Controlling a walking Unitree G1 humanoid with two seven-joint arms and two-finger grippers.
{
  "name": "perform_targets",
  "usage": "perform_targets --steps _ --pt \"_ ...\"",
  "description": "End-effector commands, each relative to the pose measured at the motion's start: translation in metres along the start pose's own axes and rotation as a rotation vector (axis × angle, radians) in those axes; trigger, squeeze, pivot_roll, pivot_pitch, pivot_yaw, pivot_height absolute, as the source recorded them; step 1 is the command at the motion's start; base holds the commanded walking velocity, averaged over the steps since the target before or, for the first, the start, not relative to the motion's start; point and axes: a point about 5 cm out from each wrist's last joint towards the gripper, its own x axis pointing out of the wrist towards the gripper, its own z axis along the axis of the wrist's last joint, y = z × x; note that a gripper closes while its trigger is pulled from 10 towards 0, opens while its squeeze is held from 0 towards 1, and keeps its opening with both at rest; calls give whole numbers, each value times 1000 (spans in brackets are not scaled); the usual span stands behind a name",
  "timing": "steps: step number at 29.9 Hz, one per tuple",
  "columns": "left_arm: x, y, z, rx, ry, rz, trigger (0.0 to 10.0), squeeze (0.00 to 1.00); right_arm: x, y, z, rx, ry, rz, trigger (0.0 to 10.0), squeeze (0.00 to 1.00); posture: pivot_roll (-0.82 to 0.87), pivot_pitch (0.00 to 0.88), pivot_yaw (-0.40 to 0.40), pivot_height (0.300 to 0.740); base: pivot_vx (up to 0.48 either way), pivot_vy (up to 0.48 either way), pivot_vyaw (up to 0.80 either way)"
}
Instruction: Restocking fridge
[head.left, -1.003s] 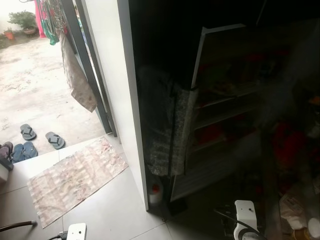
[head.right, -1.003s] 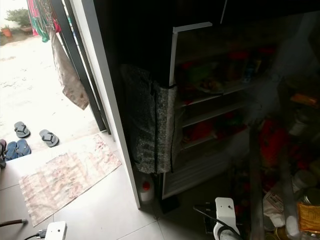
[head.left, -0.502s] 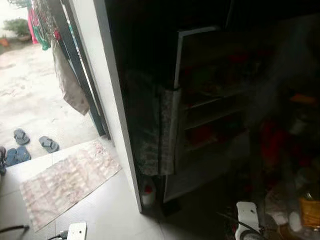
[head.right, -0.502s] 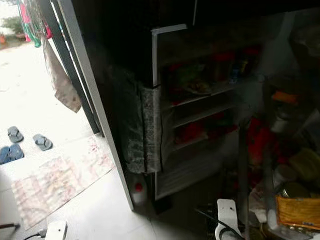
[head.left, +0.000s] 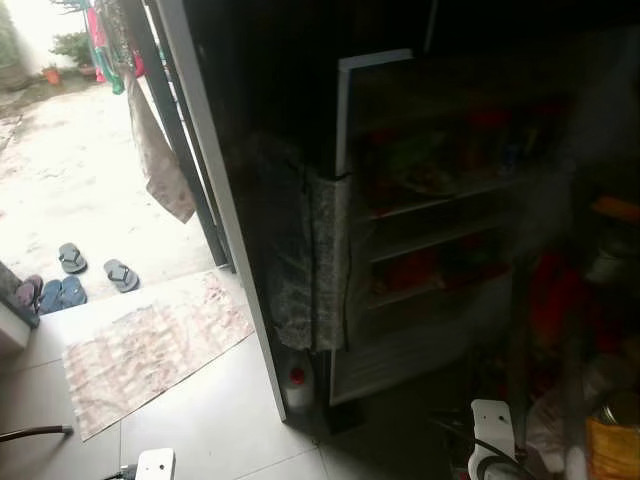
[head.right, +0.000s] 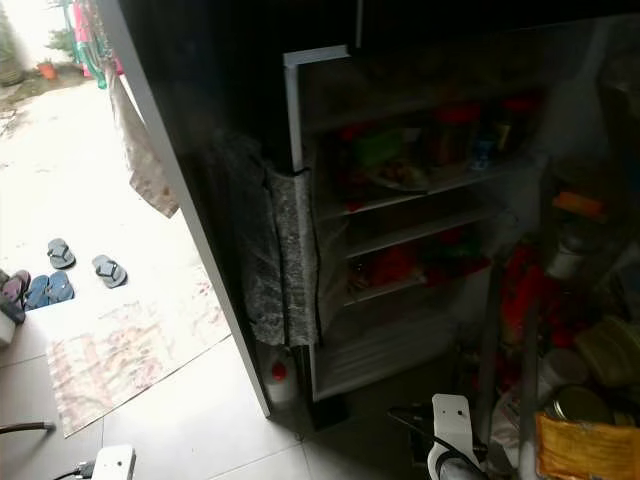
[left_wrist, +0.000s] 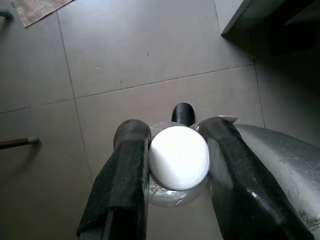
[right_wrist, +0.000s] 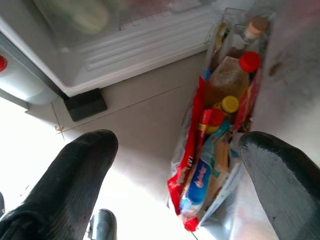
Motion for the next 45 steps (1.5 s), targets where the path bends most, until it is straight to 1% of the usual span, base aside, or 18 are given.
perform_targets --steps 1,6,13,15,20,27,31,34,36,41,45 --pt "-1 5 -1 3 13 8 10000 0 -2 -4 -7 8 15 -12 10000 0 14 36 15 740 0 0 0" --pt "-1 5 -1 4 13 5 10000 0 -2 -7 -9 -3 23 -35 10000 0 15 35 16 740 0 0 0" --pt "-1 5 -2 4 17 5 10000 0 -3 -13 -9 -28 28 -101 10000 0 17 35 15 740 0 0 0" --pt "-1 6 -3 2 20 6 10000 0 -2 -15 -6 -35 23 -128 10000 0 18 38 12 740 0 0 0" --pt "-2 7 -5 0 27 8 10000 0 -1 -13 -3 -49 21 -135 10000 0 18 37 10 740 0 0 0" --pt "-3 10 -6 7 33 8 10000 0 -1 -13 -1 -42 12 -159 10000 0 16 34 10 740 0 0 0" --pt "-3 9 -7 10 33 7 10000 0 -1 -18 1 -40 8 -201 10000 0 14 28 10 740 0 0 0" --pt "-2 8 -7 12 34 6 10000 0 -1 -21 0 -9 22 -222 10000 0 14 28 10 740 0 0 0" --pt "-3 8 -7 13 34 7 10000 0 -1 -22 -1 69 30 -232 10000 0 16 24 11 740 0 0 0" --pt "-3 8 -7 16 26 4 10000 0 0 -18 -1 202 40 -222 10000 0 18 31 14 740 0 0 0" --pt "-3 8 -7 17 23 2 10000 0 0 -13 0 198 37 -207 10000 0 20 36 15 740 0 0 0"
